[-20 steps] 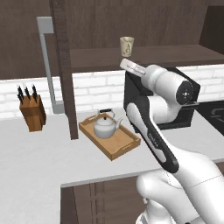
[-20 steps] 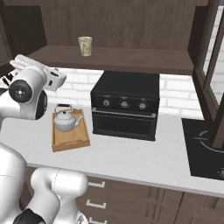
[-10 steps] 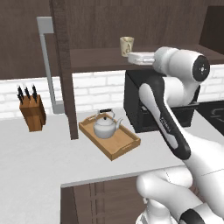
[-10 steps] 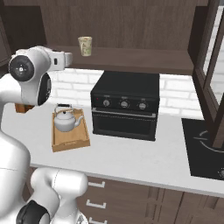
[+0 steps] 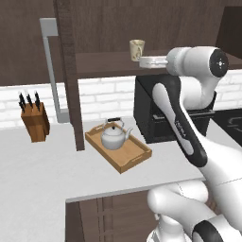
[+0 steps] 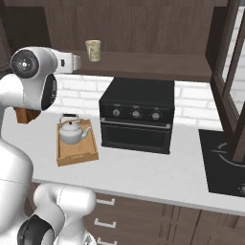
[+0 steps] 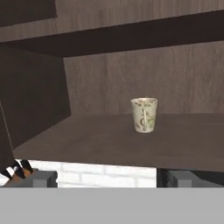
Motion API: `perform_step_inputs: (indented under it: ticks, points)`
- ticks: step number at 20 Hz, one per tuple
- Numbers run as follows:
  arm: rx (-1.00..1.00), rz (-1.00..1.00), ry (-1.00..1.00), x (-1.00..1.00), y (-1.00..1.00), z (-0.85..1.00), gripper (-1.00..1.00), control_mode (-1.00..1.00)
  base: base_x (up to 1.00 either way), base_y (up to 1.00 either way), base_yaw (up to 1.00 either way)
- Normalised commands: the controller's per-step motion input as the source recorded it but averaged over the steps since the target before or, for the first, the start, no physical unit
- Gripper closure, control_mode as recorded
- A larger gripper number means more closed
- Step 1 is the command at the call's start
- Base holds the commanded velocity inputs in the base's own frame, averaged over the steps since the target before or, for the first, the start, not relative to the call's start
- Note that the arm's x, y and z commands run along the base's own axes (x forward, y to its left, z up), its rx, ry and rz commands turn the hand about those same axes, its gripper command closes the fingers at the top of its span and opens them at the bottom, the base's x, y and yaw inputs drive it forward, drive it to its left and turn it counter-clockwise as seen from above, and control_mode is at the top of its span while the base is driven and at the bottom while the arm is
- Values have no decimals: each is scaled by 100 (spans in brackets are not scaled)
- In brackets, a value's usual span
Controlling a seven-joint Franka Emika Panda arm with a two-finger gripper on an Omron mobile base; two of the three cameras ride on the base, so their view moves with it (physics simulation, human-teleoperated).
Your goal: Pick the kettle from the counter and place it on the tray. Then pick the mug from the cabinet and place it on the tray. Then close the cabinet doors.
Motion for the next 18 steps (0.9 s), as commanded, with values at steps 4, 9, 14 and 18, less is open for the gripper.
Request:
perform_step_inputs:
  ticks: [4,9,14,18]
  points:
    - [0,0,20,15,-20,-1,-100,-100,0,0,0]
    - [0,0,17,24,-17,13,-100,-100,0,0,0]
    - [0,0,6,25,-5,17,-100,-100,0,0,0]
    - [0,0,-1,20,0,0,-100,-100,0,0,0]
